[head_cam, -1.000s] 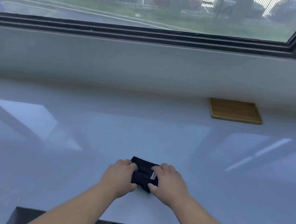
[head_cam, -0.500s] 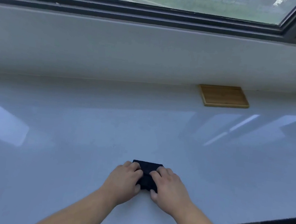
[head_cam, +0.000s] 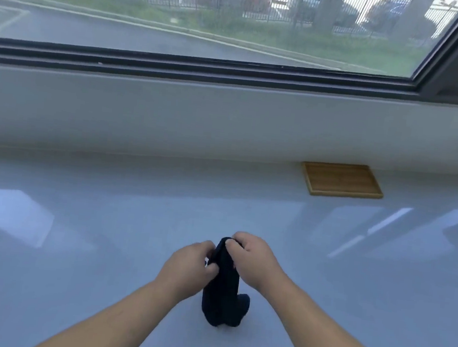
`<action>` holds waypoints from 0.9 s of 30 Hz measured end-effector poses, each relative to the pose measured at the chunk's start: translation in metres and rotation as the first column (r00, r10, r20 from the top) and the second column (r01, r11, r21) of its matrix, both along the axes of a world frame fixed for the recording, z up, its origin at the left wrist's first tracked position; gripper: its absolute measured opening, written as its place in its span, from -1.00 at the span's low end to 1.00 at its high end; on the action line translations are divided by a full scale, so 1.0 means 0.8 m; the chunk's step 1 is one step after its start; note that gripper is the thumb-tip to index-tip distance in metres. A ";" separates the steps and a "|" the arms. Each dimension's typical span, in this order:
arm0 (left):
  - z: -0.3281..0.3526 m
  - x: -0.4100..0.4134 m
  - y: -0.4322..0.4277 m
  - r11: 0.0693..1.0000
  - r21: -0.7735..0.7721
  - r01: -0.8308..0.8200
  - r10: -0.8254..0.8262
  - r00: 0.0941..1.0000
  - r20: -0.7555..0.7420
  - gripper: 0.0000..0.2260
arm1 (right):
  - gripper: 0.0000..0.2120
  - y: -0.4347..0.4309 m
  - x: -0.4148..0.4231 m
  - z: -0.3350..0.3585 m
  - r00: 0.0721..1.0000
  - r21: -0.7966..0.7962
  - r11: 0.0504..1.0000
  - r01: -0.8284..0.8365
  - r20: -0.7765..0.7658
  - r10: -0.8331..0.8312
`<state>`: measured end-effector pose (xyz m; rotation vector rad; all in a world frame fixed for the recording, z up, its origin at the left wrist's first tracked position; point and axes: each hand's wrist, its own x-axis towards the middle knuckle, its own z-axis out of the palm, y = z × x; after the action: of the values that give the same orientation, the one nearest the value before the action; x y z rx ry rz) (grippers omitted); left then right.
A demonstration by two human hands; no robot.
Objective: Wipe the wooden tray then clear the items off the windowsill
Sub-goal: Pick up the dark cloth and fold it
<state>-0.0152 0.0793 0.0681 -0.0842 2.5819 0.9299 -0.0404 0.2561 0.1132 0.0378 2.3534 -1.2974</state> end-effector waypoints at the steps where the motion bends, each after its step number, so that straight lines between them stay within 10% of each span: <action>1: 0.008 -0.004 0.004 0.994 0.063 -0.090 0.088 0.996 0.035 -0.94 | -0.75 0.003 -0.011 0.009 1.000 -0.033 0.999 -0.015 0.020 0.016; 9: 0.105 -0.053 0.026 0.615 0.571 -0.543 0.403 0.839 0.364 -0.75 | -0.51 0.070 -0.069 0.018 0.994 -0.137 0.988 0.066 0.096 -0.054; 19: 0.185 -0.057 0.031 0.147 0.880 -0.452 -0.023 0.888 0.460 -0.48 | -0.29 0.065 -0.049 -0.008 0.844 -0.509 0.853 0.114 0.503 0.188; 27: 0.180 -0.066 -0.009 0.116 0.836 -0.536 0.223 0.834 0.504 -0.51 | -0.41 0.053 -0.065 0.011 0.764 -0.762 0.518 0.389 0.581 0.280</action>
<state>-0.0682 0.0725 0.2122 -0.5092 1.2389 2.4000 -0.0921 0.2981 0.1216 0.2225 0.9249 -1.9615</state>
